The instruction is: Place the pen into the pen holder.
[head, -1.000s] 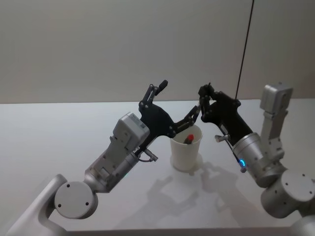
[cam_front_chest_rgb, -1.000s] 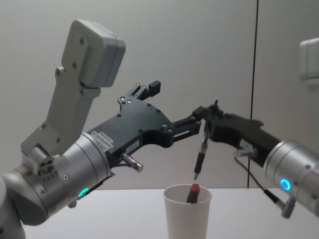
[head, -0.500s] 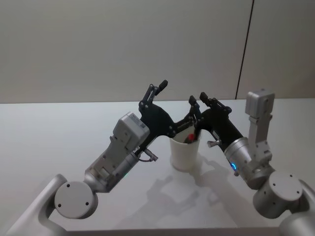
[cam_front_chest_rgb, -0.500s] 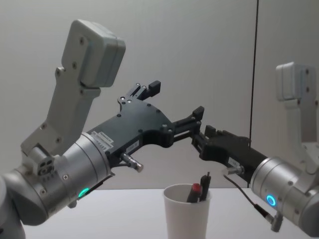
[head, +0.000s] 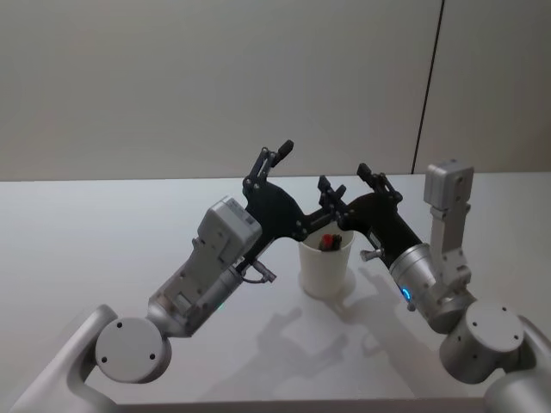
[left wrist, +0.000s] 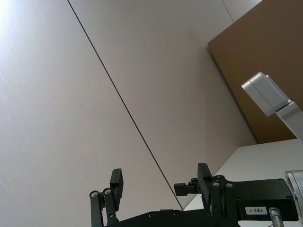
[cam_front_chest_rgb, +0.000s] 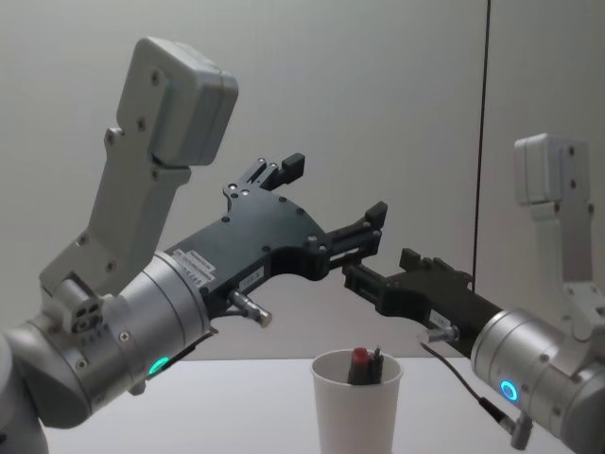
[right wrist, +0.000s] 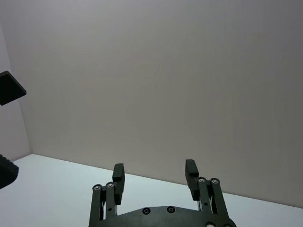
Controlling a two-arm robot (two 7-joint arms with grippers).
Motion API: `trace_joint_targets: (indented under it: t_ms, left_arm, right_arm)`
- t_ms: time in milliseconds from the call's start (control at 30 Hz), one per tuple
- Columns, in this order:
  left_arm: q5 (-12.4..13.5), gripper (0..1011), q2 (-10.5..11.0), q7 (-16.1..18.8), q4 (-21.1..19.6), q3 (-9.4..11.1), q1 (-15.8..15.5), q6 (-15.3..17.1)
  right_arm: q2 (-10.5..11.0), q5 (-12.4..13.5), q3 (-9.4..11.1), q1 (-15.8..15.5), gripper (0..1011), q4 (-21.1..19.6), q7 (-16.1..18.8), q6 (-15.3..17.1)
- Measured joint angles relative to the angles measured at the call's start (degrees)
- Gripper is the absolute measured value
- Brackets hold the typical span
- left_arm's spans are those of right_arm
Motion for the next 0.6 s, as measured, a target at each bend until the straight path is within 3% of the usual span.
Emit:
trace_joint_targets:
  t_ms: [300,600]
  left_arm:
    - [0.0,1000,0.0,0.0,0.0,0.0,0.0,0.0]
    - [0.0,1000,0.0,0.0,0.0,0.0,0.0,0.0]
  right_arm:
    - [0.0,0.0,0.1,0.1,1000,0.3,-0.1,0.0]
    - [0.0,0.0,0.1,0.1,1001,0.5,-0.2,0.1]
